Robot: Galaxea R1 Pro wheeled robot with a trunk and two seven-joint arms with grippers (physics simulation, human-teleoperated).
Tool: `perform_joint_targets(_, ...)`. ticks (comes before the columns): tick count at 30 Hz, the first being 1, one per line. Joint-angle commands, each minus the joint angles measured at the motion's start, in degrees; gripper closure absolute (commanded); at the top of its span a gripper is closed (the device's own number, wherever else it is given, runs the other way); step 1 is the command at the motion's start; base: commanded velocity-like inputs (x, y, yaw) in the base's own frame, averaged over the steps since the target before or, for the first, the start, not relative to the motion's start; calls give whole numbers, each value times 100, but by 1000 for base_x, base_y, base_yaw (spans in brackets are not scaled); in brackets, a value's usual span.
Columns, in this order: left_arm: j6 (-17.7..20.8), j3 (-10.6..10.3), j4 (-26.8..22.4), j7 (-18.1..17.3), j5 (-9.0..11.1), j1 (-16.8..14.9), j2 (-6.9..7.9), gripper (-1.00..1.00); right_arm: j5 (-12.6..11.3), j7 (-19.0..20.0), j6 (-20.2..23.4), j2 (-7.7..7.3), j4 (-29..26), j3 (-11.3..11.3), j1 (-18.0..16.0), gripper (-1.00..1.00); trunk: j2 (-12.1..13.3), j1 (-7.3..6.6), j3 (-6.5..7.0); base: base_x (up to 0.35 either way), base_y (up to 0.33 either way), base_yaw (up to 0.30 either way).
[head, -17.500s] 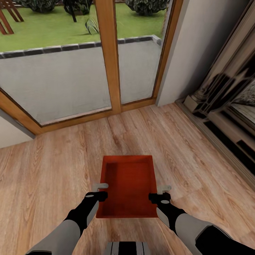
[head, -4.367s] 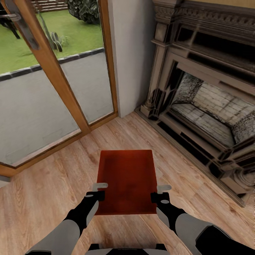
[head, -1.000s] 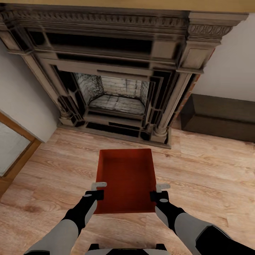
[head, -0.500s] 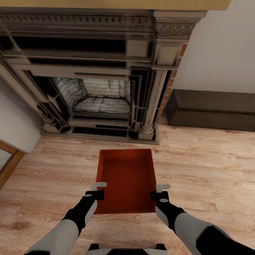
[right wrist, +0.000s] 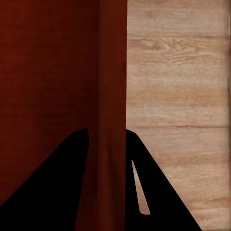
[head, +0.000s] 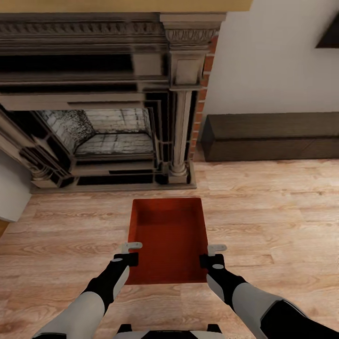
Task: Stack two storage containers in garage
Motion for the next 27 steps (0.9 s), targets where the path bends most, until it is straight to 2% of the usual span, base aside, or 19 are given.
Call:
perform_joint_targets(1,41,-3,117,548,-43,5,55,100,25,-244,-410,-4,-2,-157,-10,100,-5,1,-4,0,0,-282)
perform_joint_targets(27,32,-1,116,537,-40,5,55,100,25,-247,-419,-7,-2,-157,-10,100,-5,1,-4,0,0,-282)
